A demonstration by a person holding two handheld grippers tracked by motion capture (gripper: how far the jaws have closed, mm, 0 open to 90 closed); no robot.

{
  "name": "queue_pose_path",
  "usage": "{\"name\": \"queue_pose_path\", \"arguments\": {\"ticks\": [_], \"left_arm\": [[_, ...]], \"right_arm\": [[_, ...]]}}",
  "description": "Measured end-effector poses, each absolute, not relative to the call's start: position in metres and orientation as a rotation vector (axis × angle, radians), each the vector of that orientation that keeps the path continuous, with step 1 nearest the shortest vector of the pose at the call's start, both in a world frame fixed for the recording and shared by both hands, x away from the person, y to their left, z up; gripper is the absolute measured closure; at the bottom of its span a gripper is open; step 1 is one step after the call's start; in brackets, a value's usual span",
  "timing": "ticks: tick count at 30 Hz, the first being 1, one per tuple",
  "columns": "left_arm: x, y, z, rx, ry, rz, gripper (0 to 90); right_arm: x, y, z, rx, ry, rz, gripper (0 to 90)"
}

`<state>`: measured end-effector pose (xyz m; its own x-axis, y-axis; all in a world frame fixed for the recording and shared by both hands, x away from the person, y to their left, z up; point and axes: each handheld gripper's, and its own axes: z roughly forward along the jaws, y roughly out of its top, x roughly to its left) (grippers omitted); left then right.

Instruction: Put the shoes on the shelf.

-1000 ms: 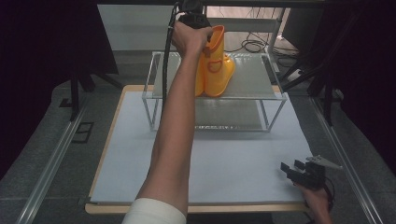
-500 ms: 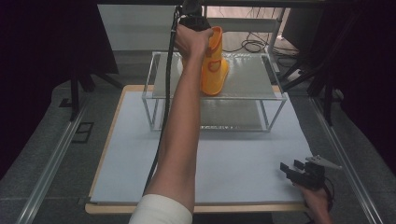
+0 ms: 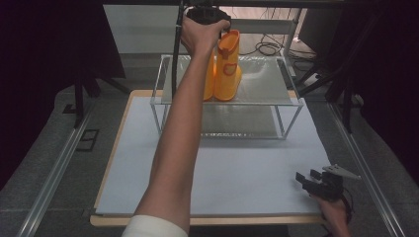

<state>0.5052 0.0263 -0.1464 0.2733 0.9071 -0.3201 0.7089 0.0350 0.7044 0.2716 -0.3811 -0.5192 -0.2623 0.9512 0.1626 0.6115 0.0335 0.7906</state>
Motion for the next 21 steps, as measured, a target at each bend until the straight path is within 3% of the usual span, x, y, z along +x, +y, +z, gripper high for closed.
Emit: {"name": "queue_pose_path", "arguments": {"ticks": [7,18,21], "left_arm": [[0.477,0.057,-0.136,1.775,1.330,0.290,52.7],[0.434,0.097,-0.148,1.913,1.142,0.257,81.2],[0.425,0.104,-0.155,1.934,1.126,0.254,85.3]], "right_arm": [[0.271,-0.380,-0.519,1.578,1.910,1.099,32.2],[0.271,-0.381,-0.518,1.579,1.897,1.089,32.2],[0.272,-0.380,-0.519,1.575,1.902,1.086,32.2]]}}
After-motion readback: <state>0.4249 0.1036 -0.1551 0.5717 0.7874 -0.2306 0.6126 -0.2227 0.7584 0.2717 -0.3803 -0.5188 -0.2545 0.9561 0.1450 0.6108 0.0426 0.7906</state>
